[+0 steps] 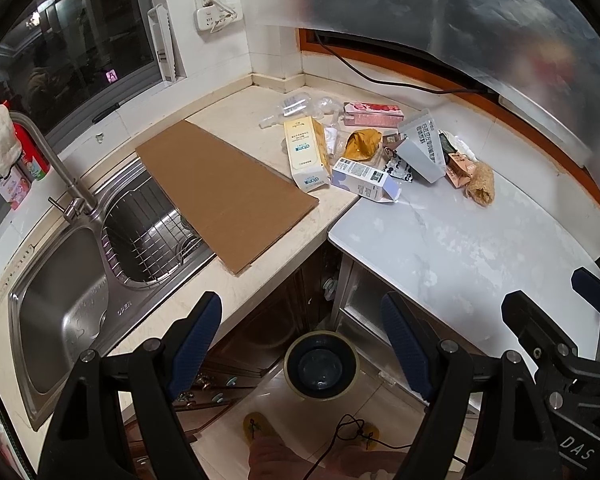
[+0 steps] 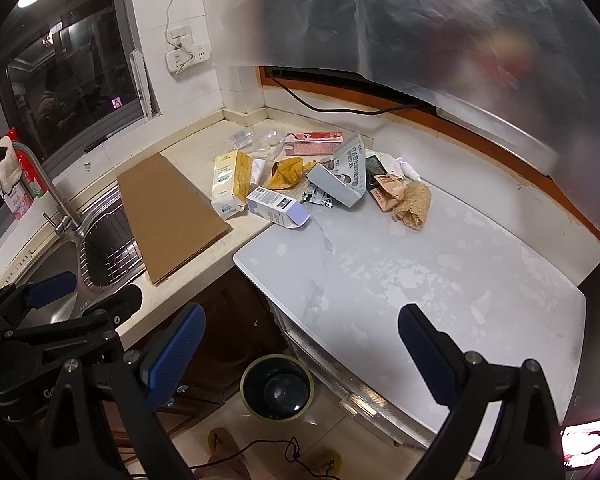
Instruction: Collect trash
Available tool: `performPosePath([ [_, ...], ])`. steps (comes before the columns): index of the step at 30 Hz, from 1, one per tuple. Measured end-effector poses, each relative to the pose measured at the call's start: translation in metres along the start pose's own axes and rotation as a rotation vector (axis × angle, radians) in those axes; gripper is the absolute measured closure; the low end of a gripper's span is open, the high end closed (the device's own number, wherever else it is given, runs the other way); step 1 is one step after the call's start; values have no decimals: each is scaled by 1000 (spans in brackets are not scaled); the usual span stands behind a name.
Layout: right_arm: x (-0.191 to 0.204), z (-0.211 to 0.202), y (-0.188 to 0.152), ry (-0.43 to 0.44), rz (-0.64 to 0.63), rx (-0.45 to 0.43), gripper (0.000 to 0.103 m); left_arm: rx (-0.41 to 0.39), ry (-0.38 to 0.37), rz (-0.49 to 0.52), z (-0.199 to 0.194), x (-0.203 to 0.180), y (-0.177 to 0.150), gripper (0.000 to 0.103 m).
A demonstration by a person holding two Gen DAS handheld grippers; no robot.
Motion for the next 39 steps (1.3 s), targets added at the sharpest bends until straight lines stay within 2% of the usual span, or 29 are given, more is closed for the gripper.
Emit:
performPosePath([
  [6,-2,1,5,16,-24,-3,5,7,12,-15,-1,-2,0,23],
  [17,-8,6,4,86,-83,17,5,23,89,-45,-8,-8,-10,23],
  [21,-11,11,5,120,-93,23,5,57,92,-38,-4,-10,-12,22],
  [28,-10,30,19,189,-71,40,5,95,103,-49,8,10,6,22],
  [33,-5,56,32,245,-75,90,6,97,68,-28,32,21,32,22],
  [37,1,76,46,222,-149,102,7,154,-36,-27,70,20,56,22],
  [39,5,91,54,238,-189,118,7,179,-82,-28,89,17,66,22],
])
Point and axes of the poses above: each gripper's, at about its wrist camera, not at the fingertips, and z roughly the way its jaws point, x to its left, y to its top, the point moved 8 cm from there along z, roughly the way its jaws point, and after that the axes turned 9 degrees about y, right-handed, at the moved point
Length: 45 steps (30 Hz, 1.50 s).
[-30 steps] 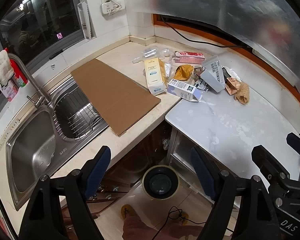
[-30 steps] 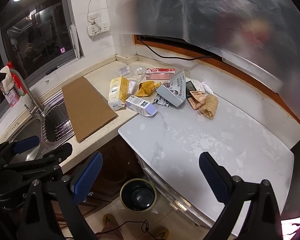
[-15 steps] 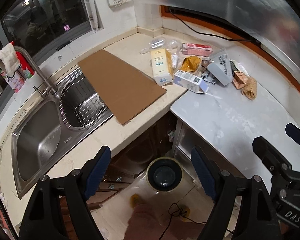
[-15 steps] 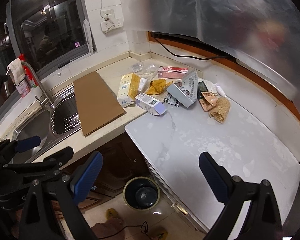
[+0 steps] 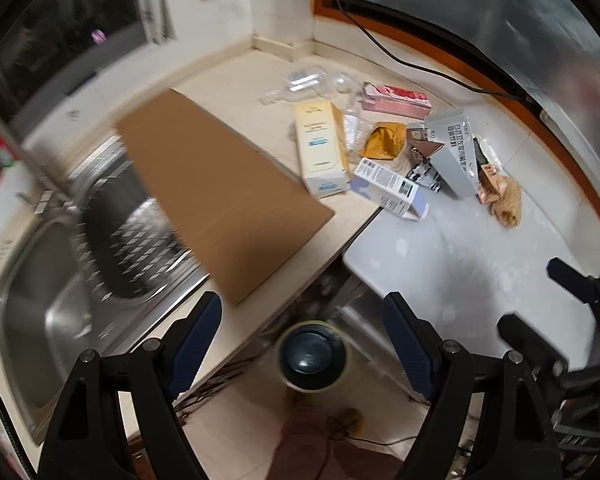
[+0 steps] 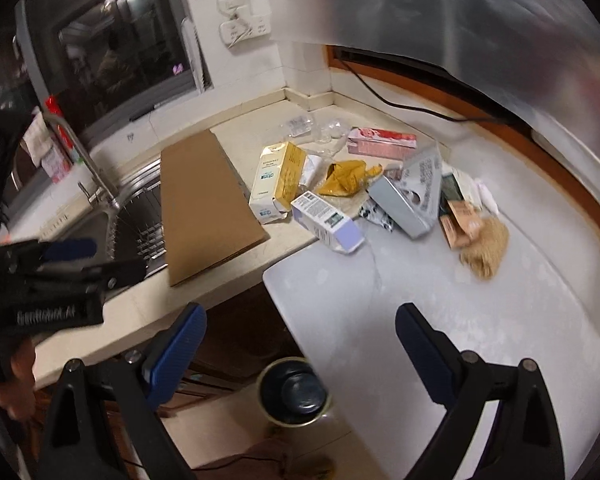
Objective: Collect trash
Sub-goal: 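Grasp the yellow toothpaste box with the left tool while the right tool grasps the white-purple box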
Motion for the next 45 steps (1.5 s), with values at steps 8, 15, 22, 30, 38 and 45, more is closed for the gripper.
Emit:
performPosePath([
  [8,-28,74,32,-15,-56,54,16,48,-31,52,78,-7,55,22],
  [15,-53,140,49,-10,-30,104,25,104,-79,41,135,-14,93,22],
  [22,-64,181,56,-46,-54,145,29,138,-95,23,171,-28,123,22],
  [30,-67,202,50,-34,-80,195,48,152,-136,29,190,-51,143,20],
  [38,-63,198,44,-16,-84,200,60,159,-165,55,191,-70,145,19],
  [45,-57,190,38,4,-43,198,67,149,-167,78,196,-80,150,19],
])
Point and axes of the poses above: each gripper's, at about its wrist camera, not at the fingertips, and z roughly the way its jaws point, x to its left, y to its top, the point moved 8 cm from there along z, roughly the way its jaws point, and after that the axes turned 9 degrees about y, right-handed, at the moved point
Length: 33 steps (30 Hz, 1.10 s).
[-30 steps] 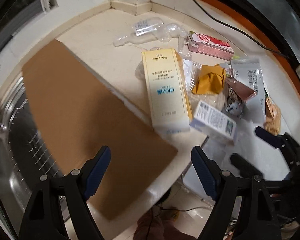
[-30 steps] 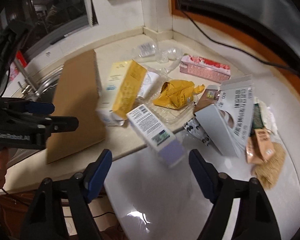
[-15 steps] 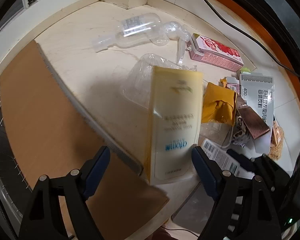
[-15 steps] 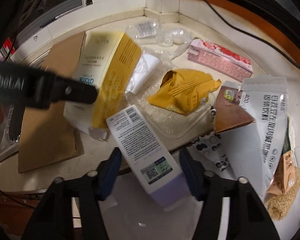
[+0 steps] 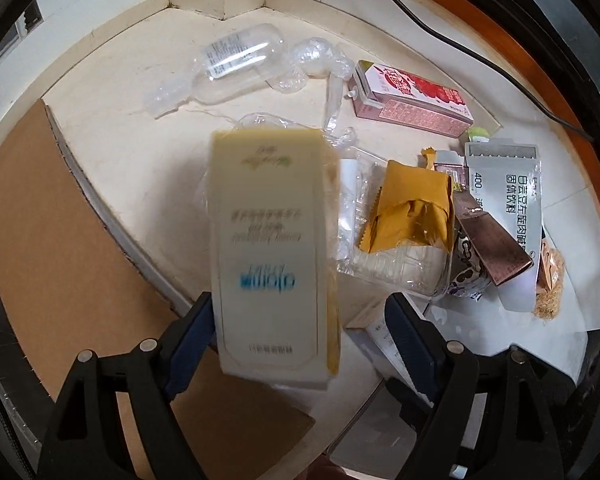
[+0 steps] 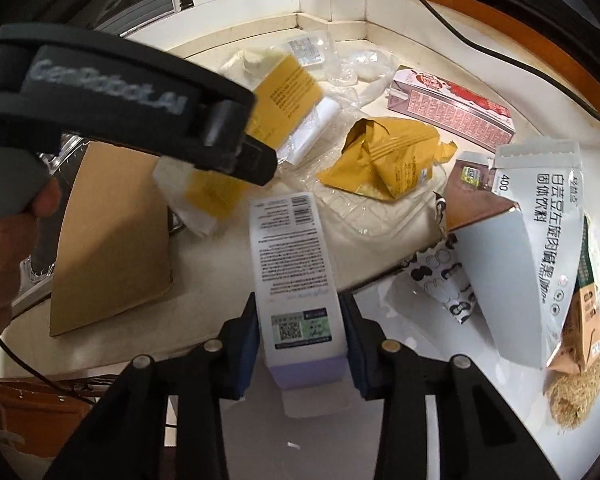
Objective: Collect trash
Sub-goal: 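Grasp the yellow toothpaste box with the left tool while the right tool grasps the white-purple box, then carry both boxes down over the floor trash bin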
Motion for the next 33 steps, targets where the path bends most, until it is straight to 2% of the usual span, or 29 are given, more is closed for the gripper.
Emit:
performPosePath([
  [3,0,-5,-1,14,34,-19,67,5,-13,-12,4,3,0,21],
  [4,0,-7,-2,15,44,-25,67,6,-18,-18,6,5,0,25],
  [7,-2,-15,-5,22,85,-50,67,30,-43,-37,10,11,-4,48],
  [10,-7,-21,-7,26,124,-72,68,42,-72,-71,11,15,-9,49],
  [14,-15,-28,-8,16,156,-90,68,15,-51,-61,4,16,-15,50],
  [19,-19,-40,-17,1,182,-110,67,-37,-32,-28,-21,13,-26,50],
  [23,-11,-50,-16,-2,187,-124,67,-60,-45,-27,-42,8,-39,50],
  [28,6,-70,-22,18,150,-152,67,-93,-34,-23,-73,1,-68,50],
  [33,20,-88,-38,58,112,-165,67,-128,-18,-34,-104,-5,-113,50],
])
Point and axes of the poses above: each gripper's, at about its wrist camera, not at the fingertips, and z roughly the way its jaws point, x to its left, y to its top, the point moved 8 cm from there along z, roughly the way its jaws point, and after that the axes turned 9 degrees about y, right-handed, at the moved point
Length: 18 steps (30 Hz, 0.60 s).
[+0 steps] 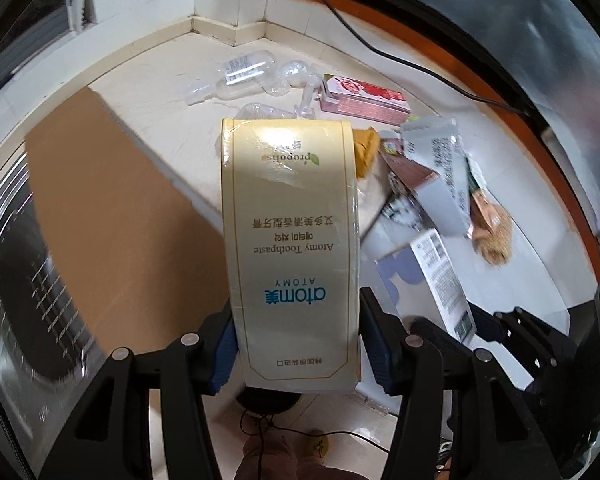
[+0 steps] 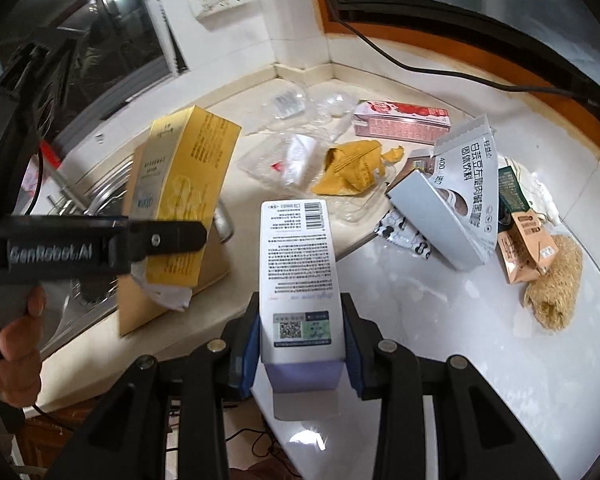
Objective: Collect trash
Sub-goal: 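Carry both boxes down over the floor trash bin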
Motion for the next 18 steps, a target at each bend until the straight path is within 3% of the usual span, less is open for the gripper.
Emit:
performPosePath([
  [12,34,-42,-90,92,-65,68,67,-121,27,-31,-65,-22,-128,50],
  [18,46,-46,-143,116,-78,142,67,-24,10,-71,-52,-15,-195,50],
])
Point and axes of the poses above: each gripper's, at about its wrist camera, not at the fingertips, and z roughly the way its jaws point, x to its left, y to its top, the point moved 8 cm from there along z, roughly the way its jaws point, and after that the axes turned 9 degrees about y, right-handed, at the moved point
